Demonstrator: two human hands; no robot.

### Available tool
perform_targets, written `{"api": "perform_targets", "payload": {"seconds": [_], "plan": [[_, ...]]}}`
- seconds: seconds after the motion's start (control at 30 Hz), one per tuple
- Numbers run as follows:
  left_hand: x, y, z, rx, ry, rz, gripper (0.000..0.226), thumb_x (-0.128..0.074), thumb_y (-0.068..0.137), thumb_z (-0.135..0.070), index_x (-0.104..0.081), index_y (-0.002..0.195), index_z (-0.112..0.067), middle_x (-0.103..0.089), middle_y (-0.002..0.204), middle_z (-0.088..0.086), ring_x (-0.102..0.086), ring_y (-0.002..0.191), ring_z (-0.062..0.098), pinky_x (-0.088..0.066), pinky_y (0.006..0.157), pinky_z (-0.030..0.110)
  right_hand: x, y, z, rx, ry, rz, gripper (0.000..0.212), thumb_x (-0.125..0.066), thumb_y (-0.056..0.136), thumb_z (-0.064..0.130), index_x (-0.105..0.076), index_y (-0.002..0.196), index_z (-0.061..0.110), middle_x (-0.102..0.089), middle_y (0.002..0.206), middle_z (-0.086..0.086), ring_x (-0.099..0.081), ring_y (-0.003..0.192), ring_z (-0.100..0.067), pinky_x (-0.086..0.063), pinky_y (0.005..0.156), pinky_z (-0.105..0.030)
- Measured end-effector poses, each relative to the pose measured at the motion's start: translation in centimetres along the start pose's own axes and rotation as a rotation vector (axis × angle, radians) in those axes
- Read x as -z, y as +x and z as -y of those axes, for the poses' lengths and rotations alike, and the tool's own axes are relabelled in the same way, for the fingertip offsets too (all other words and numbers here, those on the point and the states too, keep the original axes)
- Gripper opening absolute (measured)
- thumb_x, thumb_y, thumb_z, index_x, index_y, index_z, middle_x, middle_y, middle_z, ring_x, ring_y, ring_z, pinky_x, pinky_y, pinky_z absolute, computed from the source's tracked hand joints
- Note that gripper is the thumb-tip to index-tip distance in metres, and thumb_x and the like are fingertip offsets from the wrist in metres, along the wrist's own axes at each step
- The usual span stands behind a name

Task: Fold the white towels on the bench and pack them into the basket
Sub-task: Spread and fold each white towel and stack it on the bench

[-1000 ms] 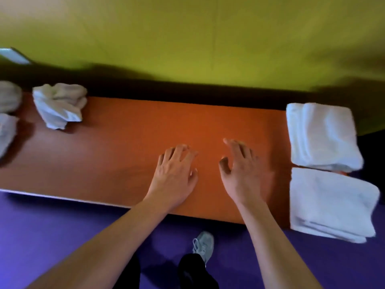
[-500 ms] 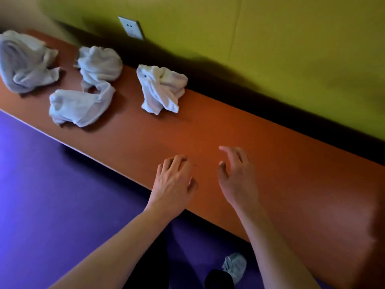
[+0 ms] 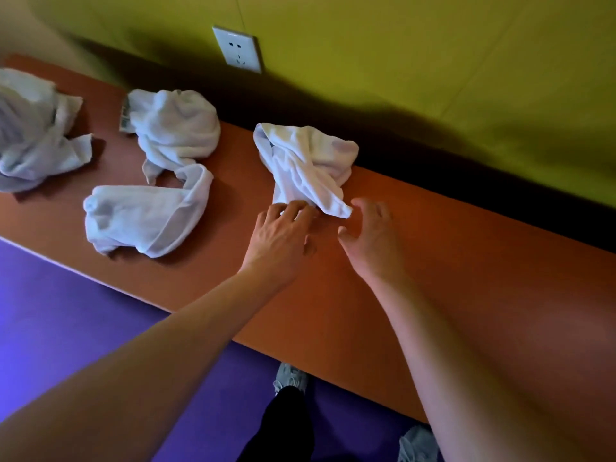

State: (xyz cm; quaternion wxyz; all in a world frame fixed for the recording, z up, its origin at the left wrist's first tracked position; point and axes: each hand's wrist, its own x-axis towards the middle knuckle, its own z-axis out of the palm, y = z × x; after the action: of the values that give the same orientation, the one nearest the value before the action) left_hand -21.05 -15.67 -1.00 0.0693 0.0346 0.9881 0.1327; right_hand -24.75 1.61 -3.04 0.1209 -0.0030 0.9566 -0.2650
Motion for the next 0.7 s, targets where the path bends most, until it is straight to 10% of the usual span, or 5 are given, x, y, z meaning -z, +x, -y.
{"api": "perform_targets", "payload": {"seconds": [0.43,0.57,0.7], "plan": [[2.7,4.1,1.4,-0.176,-0.021,-0.002,0.059,-0.063,0.094,-0.031,-0.041,0.149,-0.032,-0.035,0.160,-0.005,-0.031,0.145,0.031,-0.032,0.110,0.046,1.4,0.2,2.6,0.041,0.487,-0.028,0.011,-0.064,0.095,0.034,-0.062,0.098,0.024,-0.067,0.092,0.010,-0.062,0.080,-0.007,-0.047,0.059,-0.030],[4.8,2.9,-1.0,-0.287,-0.121,-0.095,0.031,-0.072,0.087,-0.033,-0.063,0.112,-0.018,-0.066,0.114,-0.002,-0.055,0.121,0.029,-0.039,0.097,0.040,5.4,-3.1,2.8,0.083,0.591,-0.022,0.019,-0.065,0.099,0.036,-0.067,0.106,0.019,-0.070,0.097,0.008,-0.065,0.091,-0.007,-0.053,0.071,-0.019],[8.9,0.2,-4.5,-0.315,-0.295,-0.124,0.021,-0.070,0.092,-0.034,-0.062,0.101,-0.017,-0.057,0.087,-0.002,-0.052,0.082,0.023,-0.039,0.068,0.032,10.0,-6.5,2.9,0.052,0.742,-0.049,0.019,-0.065,0.099,0.028,-0.066,0.112,0.014,-0.072,0.106,0.002,-0.069,0.101,-0.012,-0.057,0.086,-0.023]]}}
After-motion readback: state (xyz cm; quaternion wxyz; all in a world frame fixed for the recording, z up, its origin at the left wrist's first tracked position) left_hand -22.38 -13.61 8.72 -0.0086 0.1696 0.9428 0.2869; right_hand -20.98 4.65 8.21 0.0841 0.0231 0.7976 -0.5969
